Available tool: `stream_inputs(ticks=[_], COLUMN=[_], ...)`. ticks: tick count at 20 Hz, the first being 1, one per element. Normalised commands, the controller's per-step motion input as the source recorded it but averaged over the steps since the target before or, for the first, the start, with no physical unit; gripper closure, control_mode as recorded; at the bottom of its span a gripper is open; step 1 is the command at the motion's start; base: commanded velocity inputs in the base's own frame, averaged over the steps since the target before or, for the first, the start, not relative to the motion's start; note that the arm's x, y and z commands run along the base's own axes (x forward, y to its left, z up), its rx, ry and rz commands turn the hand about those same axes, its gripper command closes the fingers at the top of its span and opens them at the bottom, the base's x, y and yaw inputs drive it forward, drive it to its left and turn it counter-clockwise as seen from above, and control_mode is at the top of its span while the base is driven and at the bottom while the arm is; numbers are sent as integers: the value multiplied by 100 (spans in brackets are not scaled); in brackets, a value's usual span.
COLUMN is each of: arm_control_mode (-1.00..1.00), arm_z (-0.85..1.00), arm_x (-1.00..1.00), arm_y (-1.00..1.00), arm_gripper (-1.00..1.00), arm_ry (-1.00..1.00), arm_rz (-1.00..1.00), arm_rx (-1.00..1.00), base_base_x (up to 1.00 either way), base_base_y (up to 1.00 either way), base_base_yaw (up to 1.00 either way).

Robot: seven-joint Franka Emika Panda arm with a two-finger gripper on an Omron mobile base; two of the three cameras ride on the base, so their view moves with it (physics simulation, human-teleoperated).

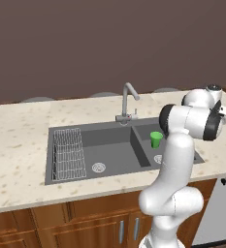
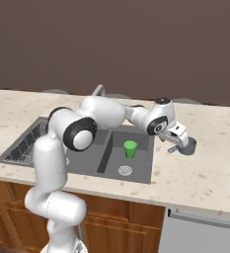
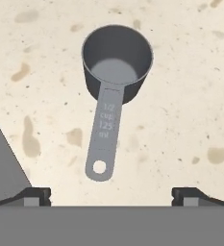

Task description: Move any existing items from the left basin to the right basin for drying. Then move the measuring cup from the counter to the left basin of the sink for washing.

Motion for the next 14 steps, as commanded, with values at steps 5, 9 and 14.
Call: stream_inputs(ticks=[5,9,14], arm_control_mode=[-100,-100,-100], arm_z=[-27,-24,-23], arm_x=[8,7,12], arm_y=[0,-1,-5], arm_gripper=[-100,-100,-100], arm_ry=[0,0,0], arm_rz=[-1,0,0], arm_rx=[0,0,0], base_base_x=[0,0,0], base_base_y=[0,0,0], base_base_yaw=[0,0,0])
